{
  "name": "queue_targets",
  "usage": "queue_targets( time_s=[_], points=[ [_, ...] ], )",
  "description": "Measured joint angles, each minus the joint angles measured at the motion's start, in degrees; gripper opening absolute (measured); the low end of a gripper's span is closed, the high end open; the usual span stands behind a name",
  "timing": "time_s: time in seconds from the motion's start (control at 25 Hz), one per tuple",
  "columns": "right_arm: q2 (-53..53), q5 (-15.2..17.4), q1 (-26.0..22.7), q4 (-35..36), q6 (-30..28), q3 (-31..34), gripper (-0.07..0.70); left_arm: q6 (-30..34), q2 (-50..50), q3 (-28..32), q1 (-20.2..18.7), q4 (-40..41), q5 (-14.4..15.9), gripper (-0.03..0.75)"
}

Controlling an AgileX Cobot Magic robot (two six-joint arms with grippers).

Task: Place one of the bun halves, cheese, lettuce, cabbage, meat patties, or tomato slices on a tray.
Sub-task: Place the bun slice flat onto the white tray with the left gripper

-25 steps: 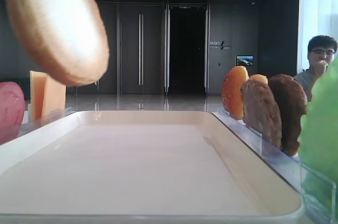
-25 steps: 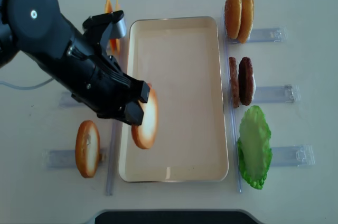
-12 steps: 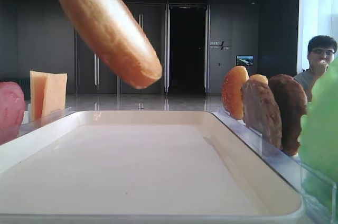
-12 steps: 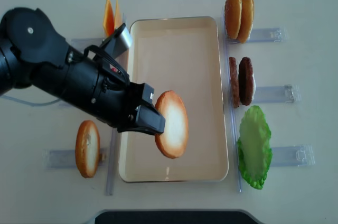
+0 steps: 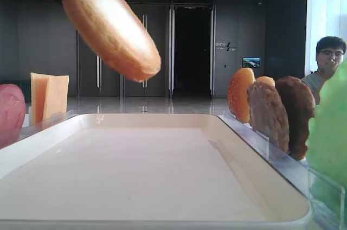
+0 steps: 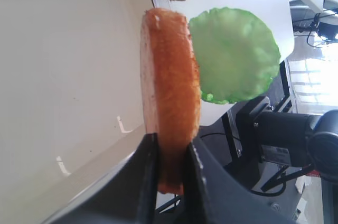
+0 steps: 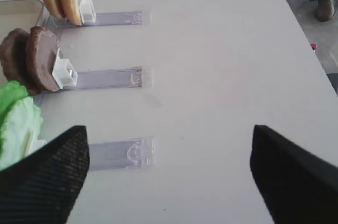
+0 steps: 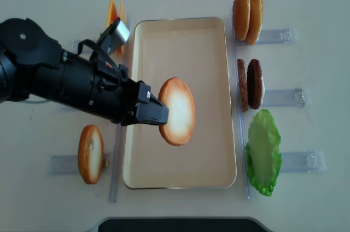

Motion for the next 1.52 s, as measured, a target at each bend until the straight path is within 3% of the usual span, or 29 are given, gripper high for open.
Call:
queue_targets(
  time_s=[0.2, 0.56, 1.16, 1.52],
  points=[
    [0.0, 0.0, 0.0, 0.0, 0.0, 0.0, 0.589, 3.0, 0.5, 0.0, 2.4, -2.2, -0.2, 0.101],
    [0.0, 0.0, 0.0, 0.0, 0.0, 0.0, 0.589, 10.1, 10.7, 0.0, 2.4, -9.3, 2.5, 0.101],
    [0.0, 0.0, 0.0, 0.0, 0.0, 0.0, 0.589, 14.0, 15.3, 0.0, 2.4, -10.2, 1.0, 0.099],
    [0.0, 0.0, 0.0, 0.0, 0.0, 0.0, 0.589, 22.0, 21.0, 0.0, 2.4, -19.3, 0.2, 0.099]
  ],
)
